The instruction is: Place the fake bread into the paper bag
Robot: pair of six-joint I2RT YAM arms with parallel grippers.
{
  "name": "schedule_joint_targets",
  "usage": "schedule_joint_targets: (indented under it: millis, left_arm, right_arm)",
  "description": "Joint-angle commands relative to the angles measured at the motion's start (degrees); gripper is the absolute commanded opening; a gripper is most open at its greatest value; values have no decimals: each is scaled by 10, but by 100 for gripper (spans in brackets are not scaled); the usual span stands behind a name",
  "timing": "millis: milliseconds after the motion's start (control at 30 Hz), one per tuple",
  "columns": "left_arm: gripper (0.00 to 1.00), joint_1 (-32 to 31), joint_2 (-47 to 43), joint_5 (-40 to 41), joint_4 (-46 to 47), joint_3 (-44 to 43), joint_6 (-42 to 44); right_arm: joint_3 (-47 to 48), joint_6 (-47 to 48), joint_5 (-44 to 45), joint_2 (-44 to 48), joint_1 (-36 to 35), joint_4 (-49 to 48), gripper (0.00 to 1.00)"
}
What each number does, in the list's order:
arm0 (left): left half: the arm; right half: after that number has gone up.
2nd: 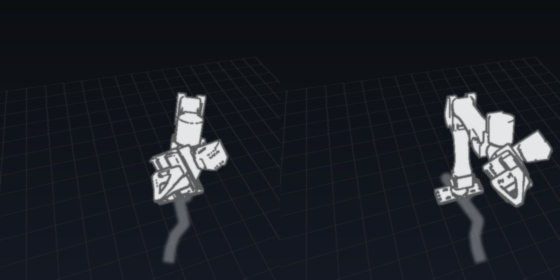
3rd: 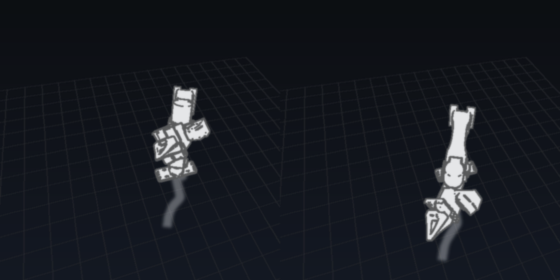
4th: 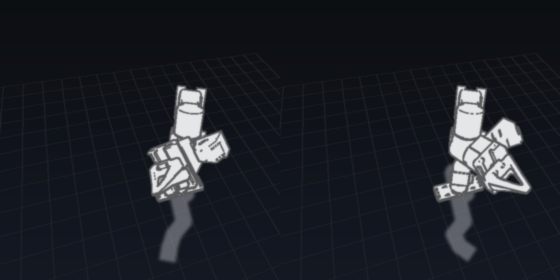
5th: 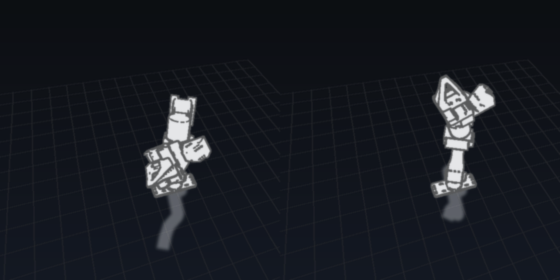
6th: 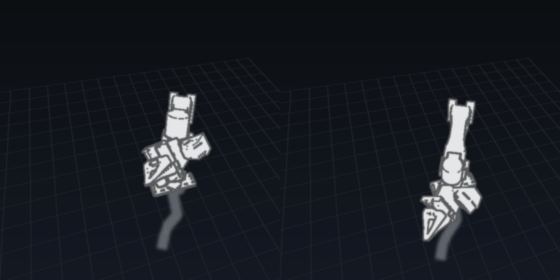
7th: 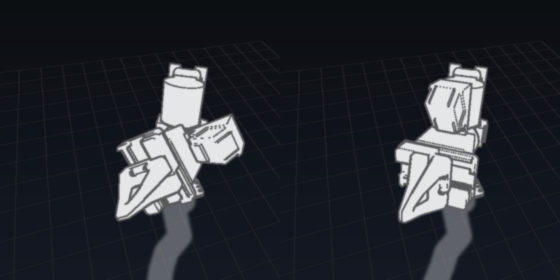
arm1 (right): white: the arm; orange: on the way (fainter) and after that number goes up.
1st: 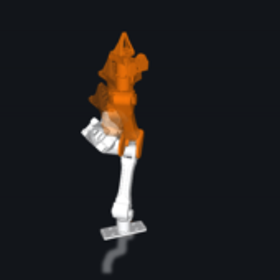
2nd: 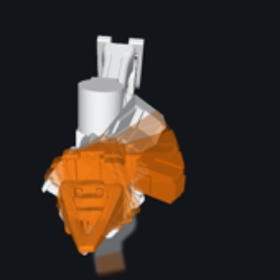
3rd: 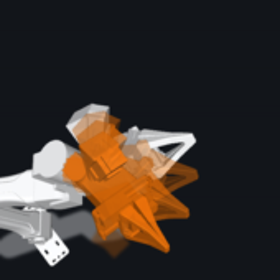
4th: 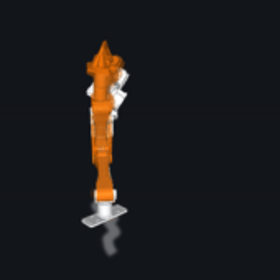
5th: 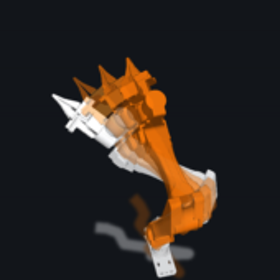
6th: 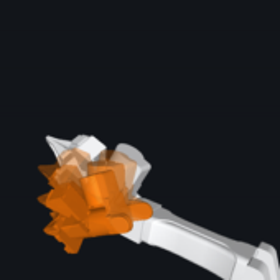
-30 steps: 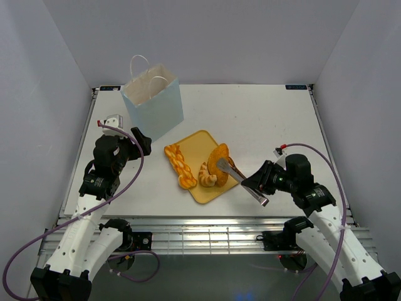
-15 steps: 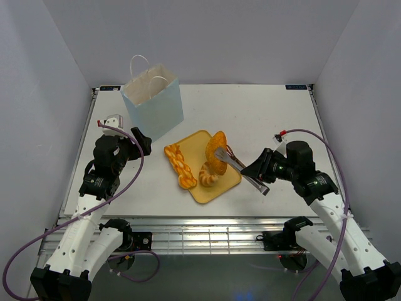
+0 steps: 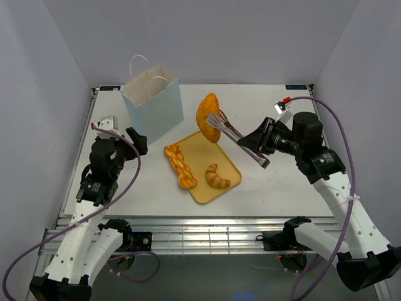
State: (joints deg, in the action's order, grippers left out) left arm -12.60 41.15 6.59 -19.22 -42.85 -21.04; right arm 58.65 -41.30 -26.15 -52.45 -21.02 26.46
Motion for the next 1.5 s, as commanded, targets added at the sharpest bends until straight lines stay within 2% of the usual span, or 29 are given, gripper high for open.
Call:
schedule_joint_targets:
  millis: [0,100,133,267,300,467,567,600,733,1167,1467]
  left_arm:
    - [93,-2,-13,34,5,0,-3]
    - [92,-2,-26,87,-4,0,-5]
    - [92,-2,-29,137,-16,-2,-6]
    - [92,-2,-28,229,-40,-8,-29]
    - [92,-2,-27,234,-42,-8,-30]
    - [92,-2,-12,217,-39,-8,-30]
    - [92,-2,-5,214,-38,-8,-30]
    - [92,-2,-6,212,-38,-7,-29]
    - [92,-2,-9,197,-27,-2,-21]
    - [92,-1,-3,173,-18,0,-16]
    - [92,-2,3,162,-16,-1,-14]
  right_arm:
    - [79,8,-29,-28,2,-97,8]
    - [111,0,-40,-68,2,-136,8]
    - [130,0,-43,-85,2,-167,8]
    - [177,12,-39,-129,2,-224,8]
    - [187,15,-43,-140,2,-235,8]
    - [245,-4,-69,-232,2,-315,8]
    - [282,-16,-97,-291,1,-379,8]
    - [288,-18,-117,-317,-3,-429,8]
    - [333,-13,-143,-382,-7,-495,8]
    - [449,-18,-195,-566,-26,-587,8]
    - [434,-5,-208,-613,-55,-618,8]
